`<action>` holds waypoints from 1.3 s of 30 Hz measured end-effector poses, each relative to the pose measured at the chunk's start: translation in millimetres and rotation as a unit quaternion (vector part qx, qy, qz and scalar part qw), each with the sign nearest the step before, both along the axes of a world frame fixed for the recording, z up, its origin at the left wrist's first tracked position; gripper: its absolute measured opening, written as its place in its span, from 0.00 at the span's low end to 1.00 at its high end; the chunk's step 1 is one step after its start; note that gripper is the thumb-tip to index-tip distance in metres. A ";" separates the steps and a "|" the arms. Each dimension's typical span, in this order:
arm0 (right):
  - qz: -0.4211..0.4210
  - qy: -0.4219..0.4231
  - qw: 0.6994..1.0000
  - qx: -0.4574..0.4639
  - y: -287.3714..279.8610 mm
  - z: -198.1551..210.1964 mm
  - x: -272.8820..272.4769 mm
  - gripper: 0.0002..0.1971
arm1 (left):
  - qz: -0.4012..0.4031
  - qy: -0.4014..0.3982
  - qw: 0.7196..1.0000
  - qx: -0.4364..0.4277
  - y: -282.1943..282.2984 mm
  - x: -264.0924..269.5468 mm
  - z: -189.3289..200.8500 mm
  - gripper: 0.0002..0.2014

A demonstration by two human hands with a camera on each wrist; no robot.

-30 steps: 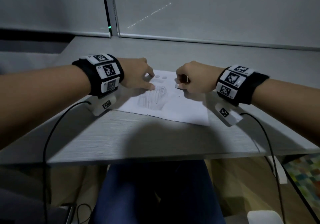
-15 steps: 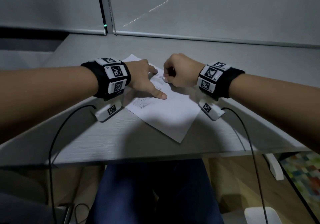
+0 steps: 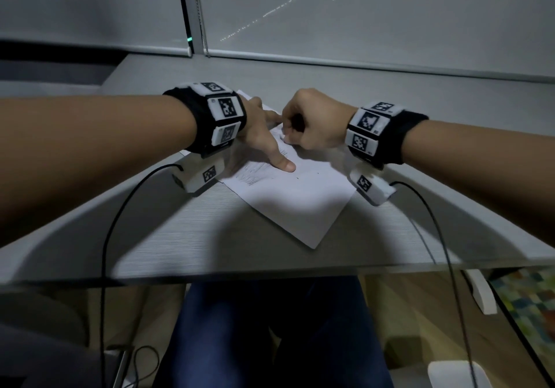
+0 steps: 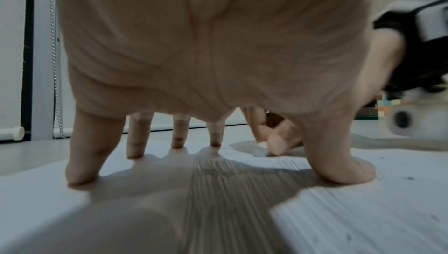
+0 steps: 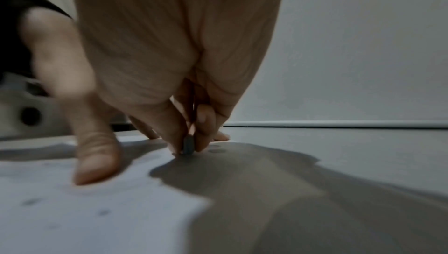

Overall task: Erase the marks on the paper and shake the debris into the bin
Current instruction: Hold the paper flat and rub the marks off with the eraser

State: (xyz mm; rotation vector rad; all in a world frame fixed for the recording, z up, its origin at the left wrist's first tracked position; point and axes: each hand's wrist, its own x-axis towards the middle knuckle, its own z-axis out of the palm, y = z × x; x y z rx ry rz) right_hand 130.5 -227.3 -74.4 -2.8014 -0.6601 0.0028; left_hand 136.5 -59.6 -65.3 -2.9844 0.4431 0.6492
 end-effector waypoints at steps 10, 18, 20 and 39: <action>-0.055 -0.021 0.998 0.000 14.3 3.3 22.0 0.04 | 0.006 0.003 1.000 0.007 -2.2 -0.1 2.1 0.69; 0.019 0.020 1.000 0.013 6.7 1.4 5.9 0.05 | -0.013 -0.004 1.000 0.019 -0.8 -0.7 2.7 0.66; -0.015 0.007 1.000 0.016 8.3 2.0 15.9 0.05 | -0.011 -0.003 1.000 0.019 1.0 -0.4 2.6 0.67; -0.013 -0.013 1.000 0.010 8.1 -1.0 13.4 0.05 | -0.009 -0.003 1.000 0.022 0.3 -0.5 2.7 0.65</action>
